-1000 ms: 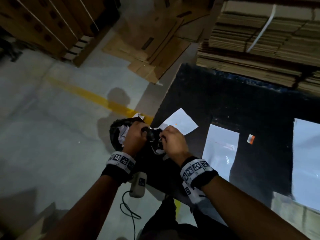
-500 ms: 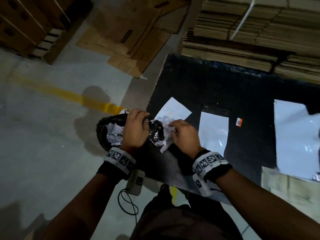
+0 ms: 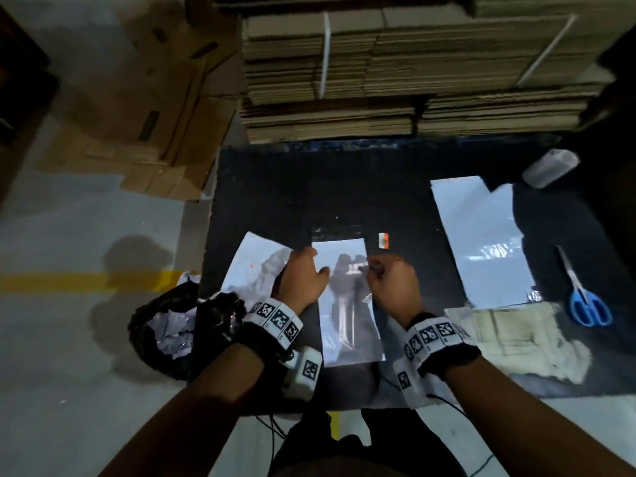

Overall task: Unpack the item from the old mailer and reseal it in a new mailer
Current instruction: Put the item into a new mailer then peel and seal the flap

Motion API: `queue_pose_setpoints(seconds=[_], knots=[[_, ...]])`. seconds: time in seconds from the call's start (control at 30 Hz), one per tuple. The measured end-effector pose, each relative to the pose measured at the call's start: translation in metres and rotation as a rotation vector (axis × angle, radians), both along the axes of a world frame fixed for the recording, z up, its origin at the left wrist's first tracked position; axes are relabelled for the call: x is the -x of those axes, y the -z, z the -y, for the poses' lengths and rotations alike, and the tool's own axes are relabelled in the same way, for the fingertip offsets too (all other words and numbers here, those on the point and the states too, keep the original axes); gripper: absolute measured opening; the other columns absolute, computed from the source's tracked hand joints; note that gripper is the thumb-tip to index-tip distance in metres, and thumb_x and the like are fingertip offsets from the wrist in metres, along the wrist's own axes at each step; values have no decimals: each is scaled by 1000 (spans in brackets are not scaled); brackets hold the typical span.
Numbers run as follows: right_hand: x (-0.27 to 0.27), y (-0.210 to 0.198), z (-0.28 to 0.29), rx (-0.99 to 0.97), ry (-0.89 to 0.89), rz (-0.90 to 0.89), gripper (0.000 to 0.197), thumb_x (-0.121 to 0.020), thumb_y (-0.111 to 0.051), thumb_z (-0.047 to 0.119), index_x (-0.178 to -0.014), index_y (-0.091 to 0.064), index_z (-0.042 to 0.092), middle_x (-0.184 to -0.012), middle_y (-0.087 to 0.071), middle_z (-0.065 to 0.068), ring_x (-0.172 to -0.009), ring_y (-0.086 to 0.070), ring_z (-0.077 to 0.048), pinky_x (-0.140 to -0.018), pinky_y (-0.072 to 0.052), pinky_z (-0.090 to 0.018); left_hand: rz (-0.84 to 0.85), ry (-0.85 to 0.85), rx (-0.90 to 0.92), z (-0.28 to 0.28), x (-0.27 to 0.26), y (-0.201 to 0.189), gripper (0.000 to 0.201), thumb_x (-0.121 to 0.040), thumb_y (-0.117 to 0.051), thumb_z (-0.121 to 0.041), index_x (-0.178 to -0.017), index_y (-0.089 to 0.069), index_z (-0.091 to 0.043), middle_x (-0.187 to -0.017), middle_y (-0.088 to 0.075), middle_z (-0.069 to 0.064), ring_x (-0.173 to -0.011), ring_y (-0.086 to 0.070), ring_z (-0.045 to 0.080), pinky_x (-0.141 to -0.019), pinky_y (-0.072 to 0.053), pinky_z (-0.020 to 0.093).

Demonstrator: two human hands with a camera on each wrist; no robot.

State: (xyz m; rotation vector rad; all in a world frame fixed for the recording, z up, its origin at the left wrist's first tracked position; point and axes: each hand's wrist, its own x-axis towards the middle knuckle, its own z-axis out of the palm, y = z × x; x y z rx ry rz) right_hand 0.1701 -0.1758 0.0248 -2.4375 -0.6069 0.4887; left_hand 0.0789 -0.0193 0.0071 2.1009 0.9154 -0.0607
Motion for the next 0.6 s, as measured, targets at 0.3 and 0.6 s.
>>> queue_pose_setpoints(seconds=[0.3,0.6], knots=[[-56,15,-18,60,-65,-108,19,-77,-59,10,-92,-72,10,-94,-71,-14,-90,-65,-34,-78,-54,-38,-96,-100,-166,-23,-72,16,41,-84,-53,-2,-125,-53,-1,-124,-48,26,-112,-49,47,-101,-40,44],[-92,43,-38,204,-352,-33,38,-80,-53,0,-116,-63,6,-122,-52,-15,-106,-57,-33,-93,-50,-36,-60,-234,-134,-40,-95,32,38,-79,-67,0,-116,-58,-3,-115,-59,24,-107,-58,37,-96,-43,36]])
